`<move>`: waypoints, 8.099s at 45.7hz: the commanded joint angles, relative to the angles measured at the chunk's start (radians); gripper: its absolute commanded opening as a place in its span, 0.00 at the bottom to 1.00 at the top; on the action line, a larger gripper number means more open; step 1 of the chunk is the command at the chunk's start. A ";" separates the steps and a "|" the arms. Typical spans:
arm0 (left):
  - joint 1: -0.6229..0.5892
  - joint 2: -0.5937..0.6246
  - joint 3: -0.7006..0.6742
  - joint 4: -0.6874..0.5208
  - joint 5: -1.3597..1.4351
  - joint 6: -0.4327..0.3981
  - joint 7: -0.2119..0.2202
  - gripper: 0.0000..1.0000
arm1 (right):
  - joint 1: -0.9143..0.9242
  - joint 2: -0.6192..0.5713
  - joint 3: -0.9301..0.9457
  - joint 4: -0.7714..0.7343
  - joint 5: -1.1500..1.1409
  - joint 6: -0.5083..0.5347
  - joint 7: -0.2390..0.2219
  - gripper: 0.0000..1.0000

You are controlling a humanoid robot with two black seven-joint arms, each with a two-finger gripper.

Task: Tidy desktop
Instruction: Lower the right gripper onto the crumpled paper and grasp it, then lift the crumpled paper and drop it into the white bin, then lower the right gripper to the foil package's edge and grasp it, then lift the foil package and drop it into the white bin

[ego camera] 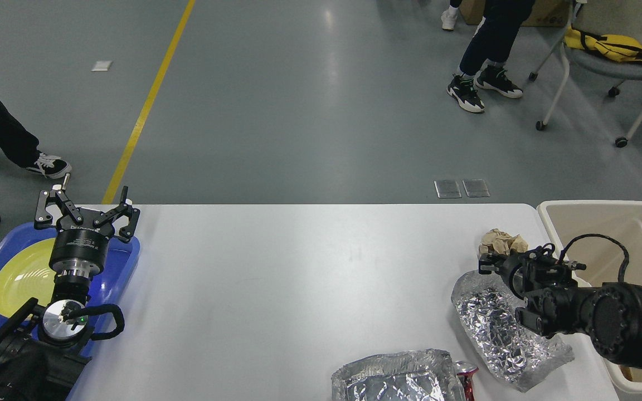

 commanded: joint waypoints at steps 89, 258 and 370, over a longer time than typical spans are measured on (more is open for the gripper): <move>0.000 0.000 0.000 0.000 0.000 0.000 0.000 0.97 | 0.741 -0.592 0.066 0.320 0.009 0.685 0.113 0.00; 0.000 0.000 0.000 0.000 0.000 0.000 0.000 0.97 | 0.084 -0.650 0.426 1.002 0.015 0.035 0.113 0.00; 0.000 0.000 0.000 0.000 0.000 0.000 0.000 0.97 | -0.284 -0.317 0.420 -0.544 0.121 0.243 0.006 1.00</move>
